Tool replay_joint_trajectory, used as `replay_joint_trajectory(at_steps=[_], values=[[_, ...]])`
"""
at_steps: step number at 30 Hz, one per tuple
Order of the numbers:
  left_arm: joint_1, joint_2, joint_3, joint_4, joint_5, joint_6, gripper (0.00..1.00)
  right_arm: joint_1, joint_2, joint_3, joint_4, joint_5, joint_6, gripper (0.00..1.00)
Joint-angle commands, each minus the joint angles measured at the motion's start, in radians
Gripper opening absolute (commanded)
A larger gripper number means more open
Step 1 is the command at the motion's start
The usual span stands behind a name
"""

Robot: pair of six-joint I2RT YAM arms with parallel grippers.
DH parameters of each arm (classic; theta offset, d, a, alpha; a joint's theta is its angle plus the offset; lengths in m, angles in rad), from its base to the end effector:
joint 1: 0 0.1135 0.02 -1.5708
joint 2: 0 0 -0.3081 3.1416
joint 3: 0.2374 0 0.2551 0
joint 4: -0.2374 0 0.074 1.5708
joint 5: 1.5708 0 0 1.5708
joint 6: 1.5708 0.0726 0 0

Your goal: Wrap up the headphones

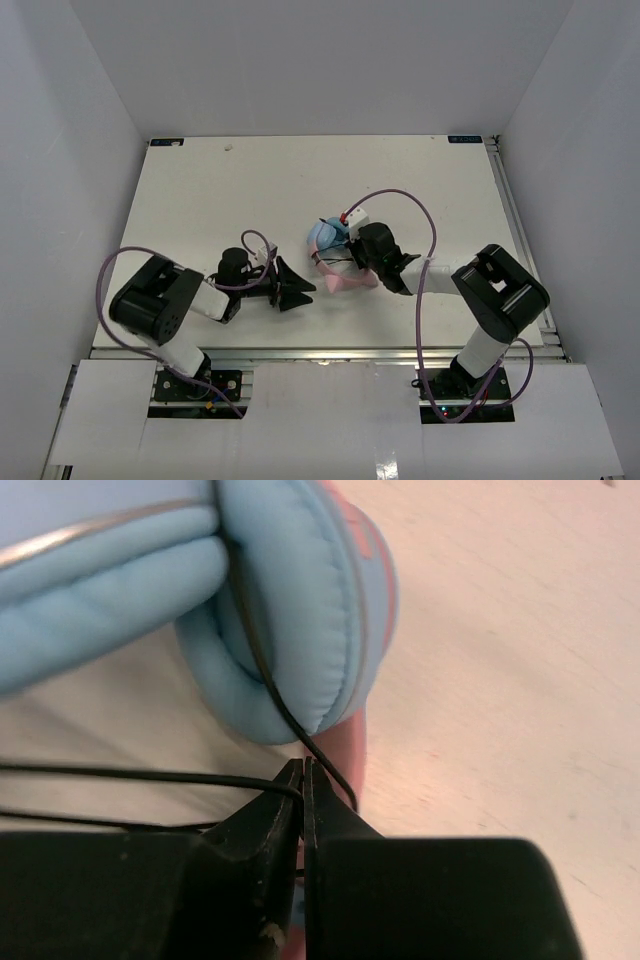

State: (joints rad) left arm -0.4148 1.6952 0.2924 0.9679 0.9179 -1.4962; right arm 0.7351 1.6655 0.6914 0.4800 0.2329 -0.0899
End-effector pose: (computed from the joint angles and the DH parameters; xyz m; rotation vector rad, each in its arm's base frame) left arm 0.2202 -0.1600 0.1350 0.5707 -2.3808 1.8826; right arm 0.2823 0.2326 0.1802 -0.6904 1.9347 0.1606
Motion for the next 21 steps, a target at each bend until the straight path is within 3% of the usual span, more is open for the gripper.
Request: replay_joint_trajectory(at_steps=[1, 4, 6, 9, 14, 21], values=[[0.039, -0.241, 0.033, -0.545, -0.129, 0.309, 0.56, -0.044, 0.013, 0.031, -0.012, 0.100, -0.016, 0.08], [0.057, -0.364, 0.067, -0.751, -0.249, 0.382, 0.56, -0.047, 0.016, 0.036, -0.016, 0.097, -0.013, 0.08], [0.076, -0.453, 0.107, -0.917, -0.429, 0.437, 0.57, -0.048, 0.016, 0.037, -0.018, 0.088, -0.009, 0.08], [0.080, -0.562, 0.146, -1.044, -0.584, 0.478, 0.57, -0.048, 0.016, 0.036, -0.017, 0.080, -0.007, 0.08], [0.040, -0.587, 0.211, -1.114, -0.722, 0.552, 0.59, -0.049, 0.014, 0.038, -0.019, 0.082, -0.004, 0.08], [-0.078, -0.491, 0.301, -1.118, -0.842, 0.584, 0.58, -0.049, 0.001, 0.061, -0.039, 0.089, -0.008, 0.08]])
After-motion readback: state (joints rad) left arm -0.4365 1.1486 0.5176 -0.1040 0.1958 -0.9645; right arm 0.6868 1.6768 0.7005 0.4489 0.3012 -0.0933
